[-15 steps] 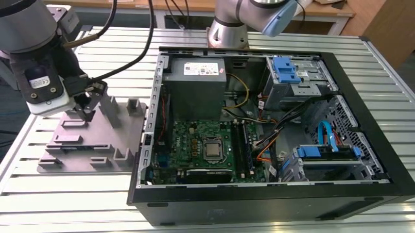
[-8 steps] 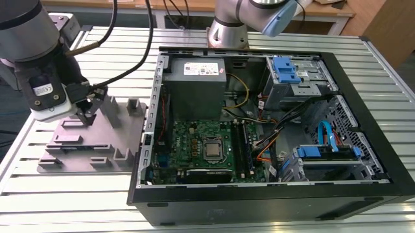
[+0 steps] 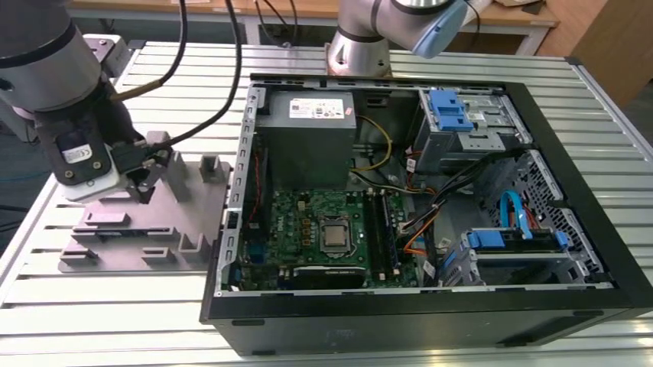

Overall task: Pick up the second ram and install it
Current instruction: 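Reach for the second ram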

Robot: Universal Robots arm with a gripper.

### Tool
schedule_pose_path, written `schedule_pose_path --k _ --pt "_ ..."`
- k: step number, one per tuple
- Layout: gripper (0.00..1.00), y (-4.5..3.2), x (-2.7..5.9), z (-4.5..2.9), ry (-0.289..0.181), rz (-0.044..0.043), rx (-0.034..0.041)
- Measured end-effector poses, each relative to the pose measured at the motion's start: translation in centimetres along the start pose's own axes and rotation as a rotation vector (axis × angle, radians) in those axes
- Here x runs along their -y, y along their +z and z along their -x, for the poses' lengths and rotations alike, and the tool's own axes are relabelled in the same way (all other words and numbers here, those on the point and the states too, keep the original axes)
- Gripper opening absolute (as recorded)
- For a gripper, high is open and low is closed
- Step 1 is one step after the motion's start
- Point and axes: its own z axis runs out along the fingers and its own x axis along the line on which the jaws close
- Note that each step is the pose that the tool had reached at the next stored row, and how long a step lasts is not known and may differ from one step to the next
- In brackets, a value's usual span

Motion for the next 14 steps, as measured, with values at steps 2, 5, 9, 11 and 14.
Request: schedule_pose_path --k 2,5,9,11,14 --pt "0.07 0.36 0.02 -0.07 0.000 0.0000 0.0000" --pt "0.07 0.91 0.05 -0.14 0.000 0.0000 0.0000" --pt "0.07 1.63 0.09 -0.24 0.000 0.0000 0.0000" --pt "0.07 1.99 0.11 -0.29 0.000 0.0001 0.0001" --pt "0.07 2.53 0.14 -0.48 0.000 -0.0001 -0.0001"
